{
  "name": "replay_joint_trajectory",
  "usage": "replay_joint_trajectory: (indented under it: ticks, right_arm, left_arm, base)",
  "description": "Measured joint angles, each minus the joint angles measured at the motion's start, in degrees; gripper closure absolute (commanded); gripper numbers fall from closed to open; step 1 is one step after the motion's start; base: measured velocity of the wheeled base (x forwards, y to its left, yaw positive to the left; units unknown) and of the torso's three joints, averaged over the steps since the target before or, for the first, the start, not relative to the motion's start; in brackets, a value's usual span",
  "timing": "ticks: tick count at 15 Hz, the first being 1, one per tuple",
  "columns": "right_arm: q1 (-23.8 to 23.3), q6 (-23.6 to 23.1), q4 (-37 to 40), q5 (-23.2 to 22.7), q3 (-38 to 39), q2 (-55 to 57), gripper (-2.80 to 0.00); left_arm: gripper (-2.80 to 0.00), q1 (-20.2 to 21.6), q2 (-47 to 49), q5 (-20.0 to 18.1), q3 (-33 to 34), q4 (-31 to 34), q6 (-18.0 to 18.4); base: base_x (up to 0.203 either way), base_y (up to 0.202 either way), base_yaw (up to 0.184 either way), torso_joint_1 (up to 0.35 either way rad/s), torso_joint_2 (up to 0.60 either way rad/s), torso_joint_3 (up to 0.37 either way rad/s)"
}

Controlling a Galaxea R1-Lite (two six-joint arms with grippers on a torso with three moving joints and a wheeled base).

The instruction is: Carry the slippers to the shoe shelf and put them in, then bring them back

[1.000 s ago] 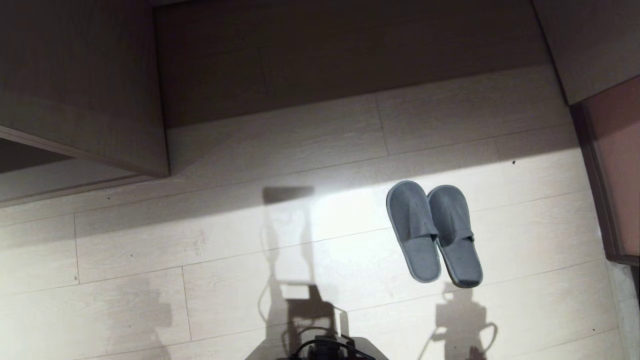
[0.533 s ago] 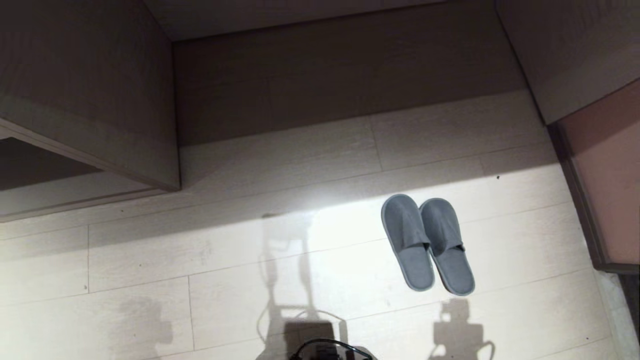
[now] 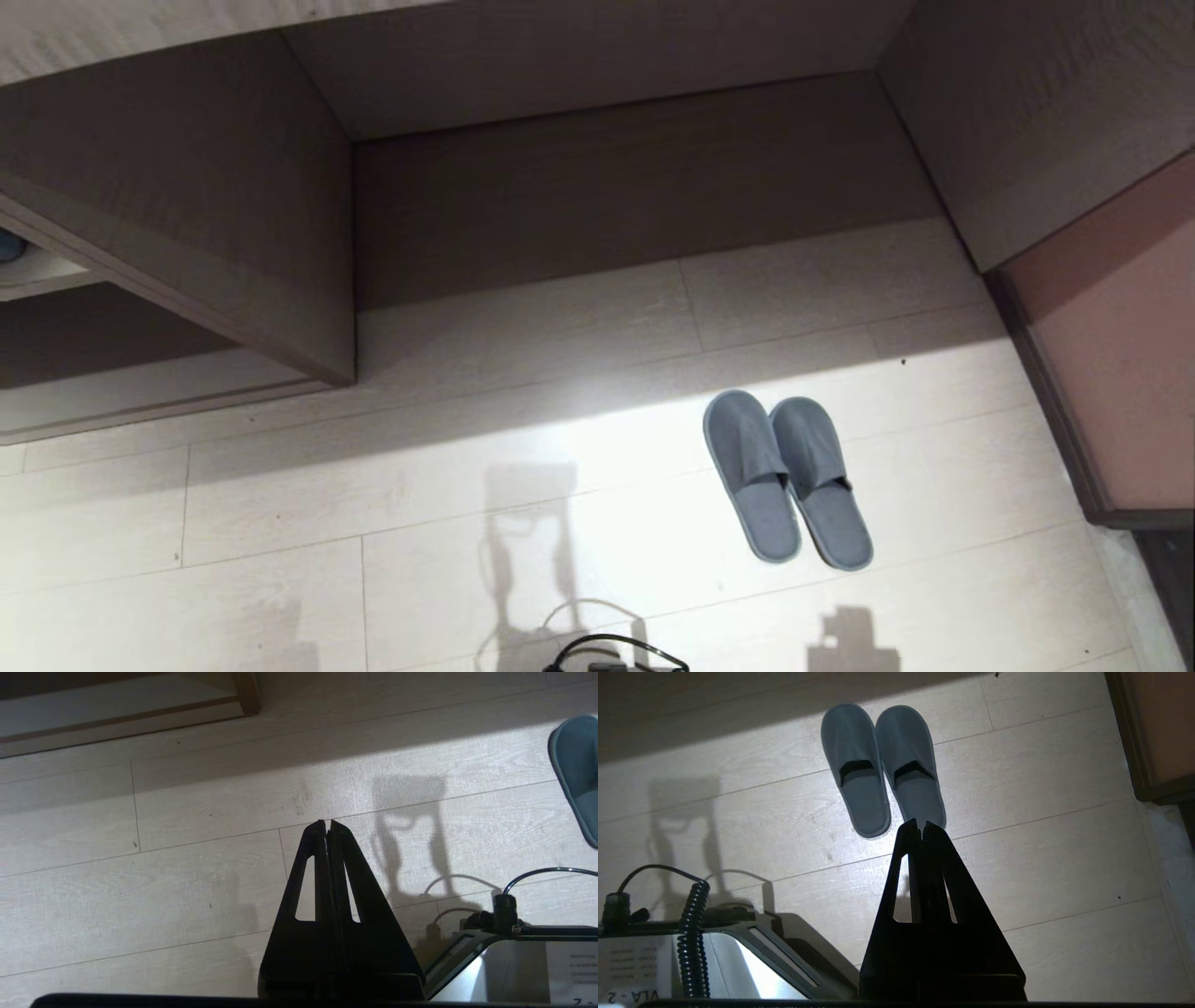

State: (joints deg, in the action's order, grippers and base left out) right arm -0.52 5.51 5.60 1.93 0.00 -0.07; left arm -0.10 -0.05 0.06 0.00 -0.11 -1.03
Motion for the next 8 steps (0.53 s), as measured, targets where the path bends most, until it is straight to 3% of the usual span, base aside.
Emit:
replay_joint_trajectory:
  ticks: [8]
  right_arm:
    - [0.0, 0.0, -0.01, 0.0, 0.0, 0.0, 0.0]
  left_arm:
    - [0.0, 0.0, 0.0, 0.0, 0.0, 0.04, -0.01]
  base:
    - [0.0, 0.0, 0.0, 0.005, 0.0, 0.199]
